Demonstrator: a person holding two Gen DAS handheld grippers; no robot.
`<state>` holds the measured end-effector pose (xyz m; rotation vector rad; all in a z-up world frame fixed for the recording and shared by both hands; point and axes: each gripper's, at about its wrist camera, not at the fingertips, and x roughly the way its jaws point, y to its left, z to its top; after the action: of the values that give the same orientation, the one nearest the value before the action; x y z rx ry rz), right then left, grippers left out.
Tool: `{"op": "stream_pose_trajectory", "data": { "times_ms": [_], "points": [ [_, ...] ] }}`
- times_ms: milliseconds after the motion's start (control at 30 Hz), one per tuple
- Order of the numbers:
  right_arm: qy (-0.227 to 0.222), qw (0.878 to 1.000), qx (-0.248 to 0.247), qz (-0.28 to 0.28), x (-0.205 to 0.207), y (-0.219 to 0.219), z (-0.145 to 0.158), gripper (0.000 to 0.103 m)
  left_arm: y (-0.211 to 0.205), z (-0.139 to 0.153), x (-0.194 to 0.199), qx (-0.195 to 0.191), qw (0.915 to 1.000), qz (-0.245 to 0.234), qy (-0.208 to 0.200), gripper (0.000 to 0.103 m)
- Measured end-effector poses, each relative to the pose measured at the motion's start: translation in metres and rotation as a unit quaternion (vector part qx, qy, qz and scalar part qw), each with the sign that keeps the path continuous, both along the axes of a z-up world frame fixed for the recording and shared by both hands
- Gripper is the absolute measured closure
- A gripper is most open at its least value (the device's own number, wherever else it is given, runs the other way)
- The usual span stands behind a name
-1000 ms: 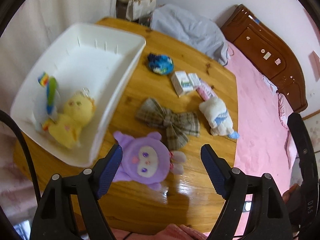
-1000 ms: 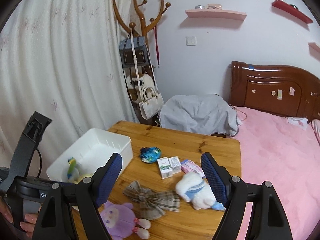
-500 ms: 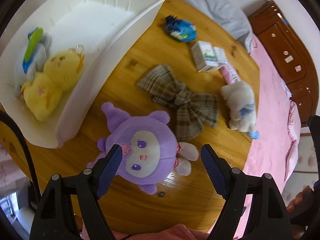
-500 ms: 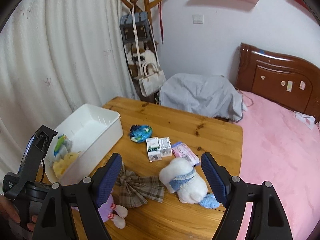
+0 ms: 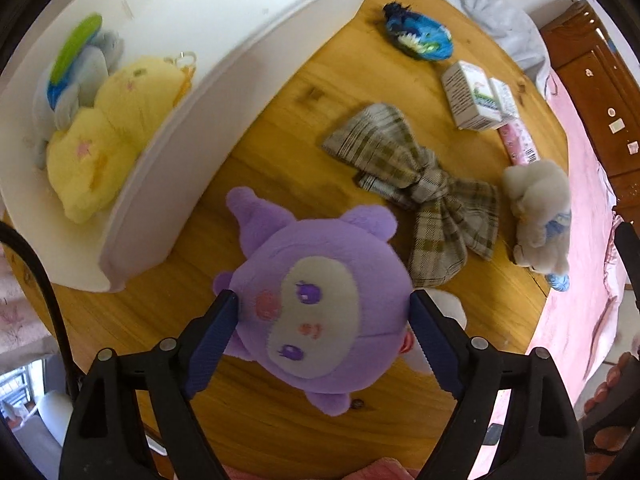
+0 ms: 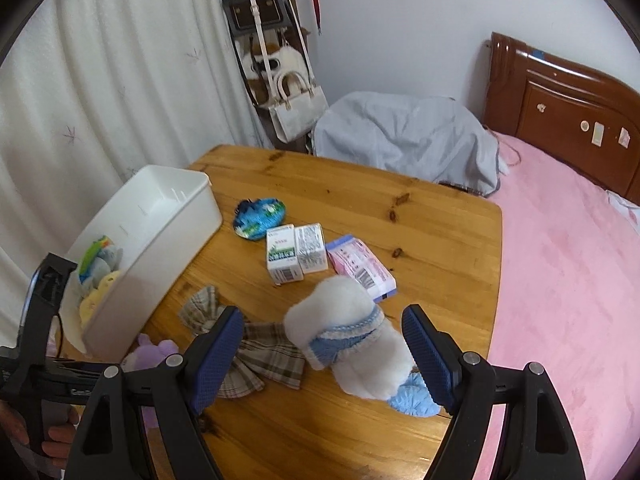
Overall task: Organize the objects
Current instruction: 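Grasp the purple doll with the left tool while the right tool grasps the white bunny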
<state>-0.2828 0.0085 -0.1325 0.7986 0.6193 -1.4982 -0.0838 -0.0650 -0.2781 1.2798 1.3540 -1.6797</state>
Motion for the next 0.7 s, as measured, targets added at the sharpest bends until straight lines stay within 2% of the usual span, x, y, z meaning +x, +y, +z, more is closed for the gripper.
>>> {"op": "stream_pose_trajectory", "data": {
  "times_ms": [333, 700],
  "points": [
    [0.004, 1.0, 0.024, 0.0, -0.006, -0.017, -0.03, 0.021, 0.001, -0.009, 0.004, 0.014, 0.9999, -0.002, 0.004, 0.009],
    [0.039, 0.998, 0.043, 0.018, 0.0, -0.031, -0.057, 0.021, -0.001, -0.011, 0.018, 0.024, 0.9996, -0.002, 0.013, 0.009]
  ]
}}
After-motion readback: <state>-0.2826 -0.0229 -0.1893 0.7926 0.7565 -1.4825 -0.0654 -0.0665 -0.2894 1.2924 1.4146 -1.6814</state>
